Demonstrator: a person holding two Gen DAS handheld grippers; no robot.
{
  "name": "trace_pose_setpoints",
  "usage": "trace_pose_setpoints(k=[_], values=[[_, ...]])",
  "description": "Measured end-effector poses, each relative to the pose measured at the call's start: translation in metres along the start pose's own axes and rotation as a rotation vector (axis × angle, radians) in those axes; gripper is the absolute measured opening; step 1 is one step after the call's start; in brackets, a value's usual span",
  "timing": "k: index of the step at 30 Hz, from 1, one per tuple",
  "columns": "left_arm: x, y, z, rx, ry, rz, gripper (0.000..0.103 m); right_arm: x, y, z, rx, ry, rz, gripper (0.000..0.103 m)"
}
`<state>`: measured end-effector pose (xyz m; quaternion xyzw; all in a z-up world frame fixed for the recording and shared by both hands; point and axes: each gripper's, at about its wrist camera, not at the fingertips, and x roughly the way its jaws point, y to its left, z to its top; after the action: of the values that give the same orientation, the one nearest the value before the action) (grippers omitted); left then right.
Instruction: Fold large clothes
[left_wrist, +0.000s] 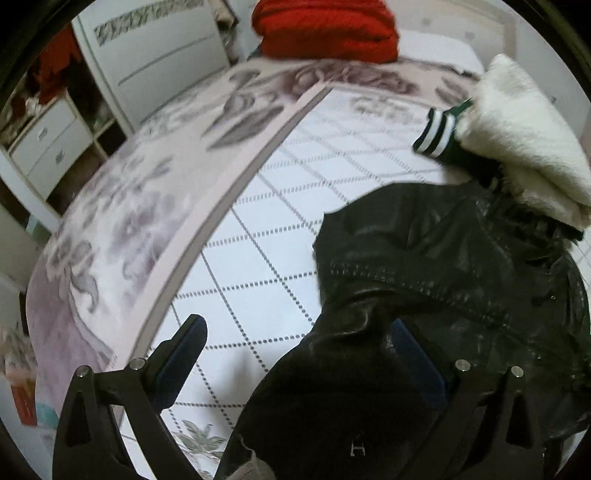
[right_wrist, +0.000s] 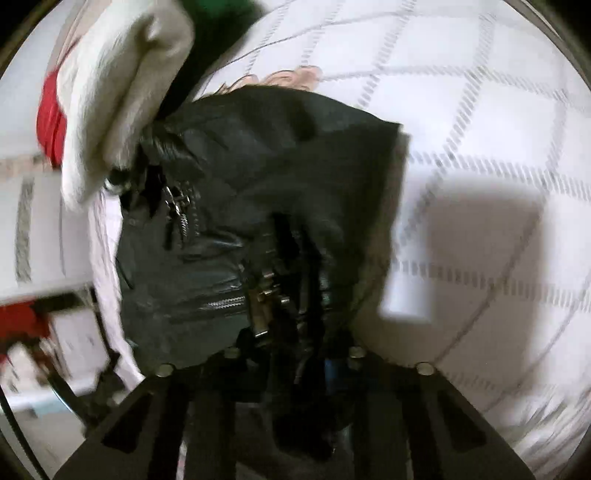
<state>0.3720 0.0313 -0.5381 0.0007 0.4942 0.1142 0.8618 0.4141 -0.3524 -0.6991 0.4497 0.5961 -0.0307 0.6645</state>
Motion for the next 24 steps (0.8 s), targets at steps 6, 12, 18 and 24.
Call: trace_pose_setpoints(k=[6,12,18,24], values=[[-0.019,0.007,-0.013,0.096,0.009,-0.091,0.103,-0.008,-0.021,-0.077,0.252,-0.029,0.022,0.018],[-0.05,0.007,-0.068,0.23,0.057,-0.047,0.103,0.011,-0.021,-0.153,0.202,0.164,-0.111,0.033],[-0.084,-0.014,-0.137,0.262,0.149,-0.041,0.103,-0.016,-0.005,-0.164,0.004,0.195,-0.208,0.063],[-0.143,-0.074,-0.2,0.402,0.072,0.102,0.103,-0.036,0.0,-0.155,-0.188,0.23,-0.293,0.069]])
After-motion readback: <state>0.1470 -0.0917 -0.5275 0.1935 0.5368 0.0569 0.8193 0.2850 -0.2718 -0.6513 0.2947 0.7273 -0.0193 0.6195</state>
